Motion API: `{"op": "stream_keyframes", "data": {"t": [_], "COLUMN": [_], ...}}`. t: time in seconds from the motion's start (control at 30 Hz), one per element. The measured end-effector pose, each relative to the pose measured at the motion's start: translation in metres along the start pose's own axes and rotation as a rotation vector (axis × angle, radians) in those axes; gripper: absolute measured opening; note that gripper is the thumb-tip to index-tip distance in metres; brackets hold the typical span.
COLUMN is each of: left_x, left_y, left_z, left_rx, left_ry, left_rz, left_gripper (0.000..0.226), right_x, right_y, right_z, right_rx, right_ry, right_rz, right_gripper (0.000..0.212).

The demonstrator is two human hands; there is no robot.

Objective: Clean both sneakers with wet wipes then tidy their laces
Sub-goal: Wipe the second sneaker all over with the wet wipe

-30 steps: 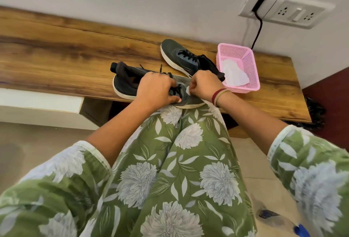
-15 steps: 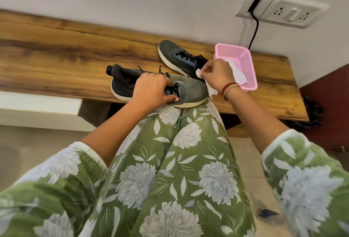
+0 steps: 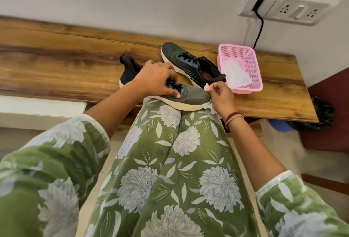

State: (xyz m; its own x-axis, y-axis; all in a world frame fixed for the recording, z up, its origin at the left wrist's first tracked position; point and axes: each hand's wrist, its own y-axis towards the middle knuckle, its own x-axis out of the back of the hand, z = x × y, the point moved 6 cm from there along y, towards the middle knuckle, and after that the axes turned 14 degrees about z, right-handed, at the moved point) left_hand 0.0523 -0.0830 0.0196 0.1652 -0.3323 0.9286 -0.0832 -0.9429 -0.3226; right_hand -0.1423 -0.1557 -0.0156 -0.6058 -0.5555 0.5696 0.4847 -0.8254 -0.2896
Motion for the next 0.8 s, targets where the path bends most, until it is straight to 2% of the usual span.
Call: {"op": "stream_keyframes", "data": {"t": [0.13,0.23,0.33,0.47,0.57,0.7,0.8], "left_x": [0.006,-0.005,-0.014,-0.014,-0.015,-0.022,-0.022], "left_y": [0.004,0.010,0.013,0.019,0.023,0.019,0.014], "left_z": [-0.002,-0.009,-0.012,-0.022,-0.027,-0.025,-0.017], "left_rx": [0.026,0.001,0.008,0.119,0.208,0.217,0.238], "left_ry": [-0.014,-0.023,-0.114,0.072,0.088,-0.035,-0.314], "left_rz": [-0.045,0.039,0.095,0.098,0.079,0.066,-0.055], "left_gripper": [0.043,0.029,0.032,0.048,0.051,0.046,0.038], "right_x": [0.000,-0.001,-0.002,-0.002,-0.002,-0.001,0.001], "right_y": [-0.005,-0.010,-0.013,-0.016,-0.021,-0.031,-0.039], "right_z": [0.001,0.005,0.004,0.003,0.004,0.006,0.010], "right_rx": [0.009,0.018,0.026,0.021,0.033,0.073,0.113], "right_ry": [-0.007,-0.066,-0.067,-0.037,-0.043,-0.069,-0.099], "right_rz": [-0.025,-0.055,-0.076,-0.083,-0.086,-0.087,-0.089], "right_gripper": [0.003,0.010,0.012,0.008,0.004,0.003,0.006]}}
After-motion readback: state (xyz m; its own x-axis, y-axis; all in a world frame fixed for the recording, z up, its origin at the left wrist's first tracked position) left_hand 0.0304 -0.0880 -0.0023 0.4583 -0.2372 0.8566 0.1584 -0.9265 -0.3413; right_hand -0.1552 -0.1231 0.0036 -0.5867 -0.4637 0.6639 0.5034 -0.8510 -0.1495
